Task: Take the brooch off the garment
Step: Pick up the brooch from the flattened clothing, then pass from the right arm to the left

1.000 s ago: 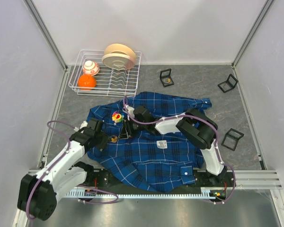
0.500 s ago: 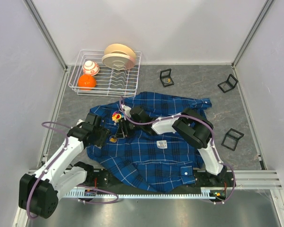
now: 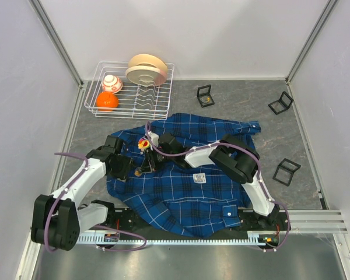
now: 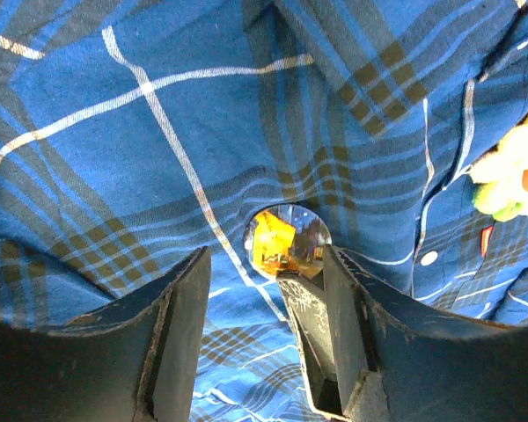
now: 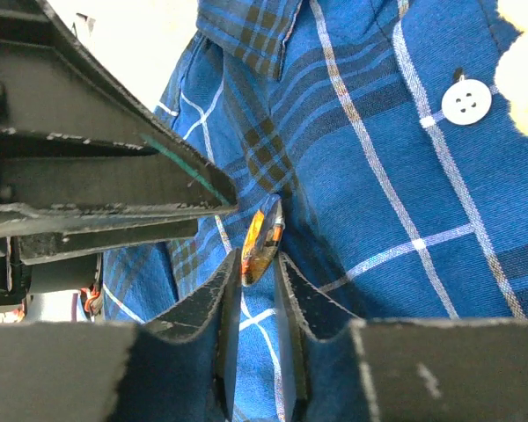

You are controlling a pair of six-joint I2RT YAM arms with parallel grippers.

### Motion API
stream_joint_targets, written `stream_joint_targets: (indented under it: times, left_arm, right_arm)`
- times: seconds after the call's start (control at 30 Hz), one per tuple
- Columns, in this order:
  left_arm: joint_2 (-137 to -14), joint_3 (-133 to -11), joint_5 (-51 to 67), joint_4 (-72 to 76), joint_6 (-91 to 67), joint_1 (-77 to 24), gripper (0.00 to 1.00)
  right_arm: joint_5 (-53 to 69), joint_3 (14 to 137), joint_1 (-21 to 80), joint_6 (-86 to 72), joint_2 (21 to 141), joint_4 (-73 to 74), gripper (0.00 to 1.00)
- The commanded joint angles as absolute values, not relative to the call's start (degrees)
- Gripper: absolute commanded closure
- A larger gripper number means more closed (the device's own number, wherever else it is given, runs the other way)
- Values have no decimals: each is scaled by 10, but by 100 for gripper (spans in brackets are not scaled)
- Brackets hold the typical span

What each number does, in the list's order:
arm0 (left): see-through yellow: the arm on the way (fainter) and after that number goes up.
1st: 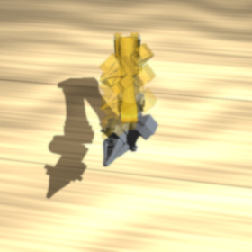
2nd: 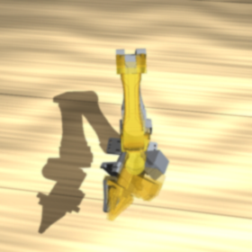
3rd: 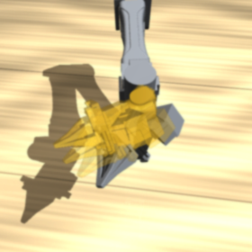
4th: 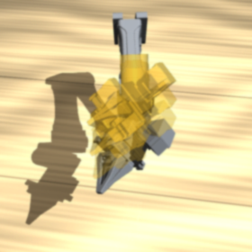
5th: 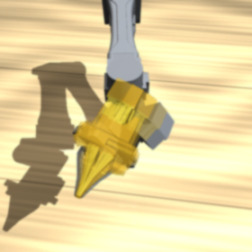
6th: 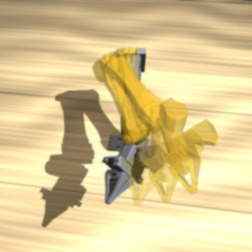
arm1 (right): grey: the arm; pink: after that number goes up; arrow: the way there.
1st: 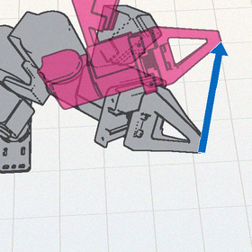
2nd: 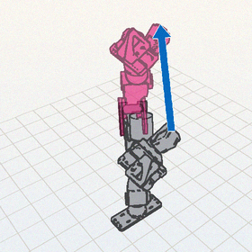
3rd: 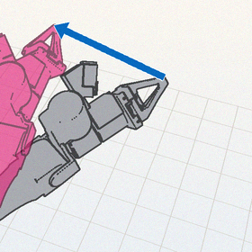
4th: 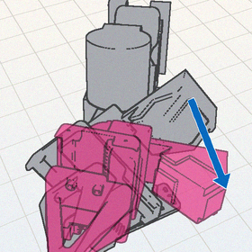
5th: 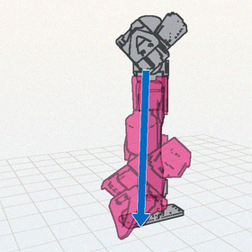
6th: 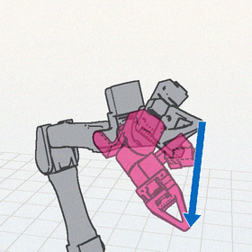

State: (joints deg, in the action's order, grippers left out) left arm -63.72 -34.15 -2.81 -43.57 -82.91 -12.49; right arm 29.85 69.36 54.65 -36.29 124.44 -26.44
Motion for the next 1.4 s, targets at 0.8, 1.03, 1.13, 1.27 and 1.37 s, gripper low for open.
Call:
stream_joint_targets:
  times: [0.8, 1.03, 1.13, 1.27, 1.37]
  left_arm:
    - [-723, -372, 69, -392, -835, -107, 38]
    - [-712, -352, 55, -395, -827, -107, 50]
    - [-707, -355, 45, -394, -821, -107, 58]
    - [-713, -355, 41, -392, -799, -107, 72]
    - [-710, -354, 35, -395, -781, -107, 85]
  right_arm:
    - [287, 712, 557, -272, 1216, -241, 95]
    - [279, 715, 561, -269, 1210, -233, 87]
    - [275, 710, 562, -275, 1202, -229, 74]
    - [261, 706, 557, -281, 1176, -202, 60]
    - [275, 691, 540, -303, 1153, -205, 54]
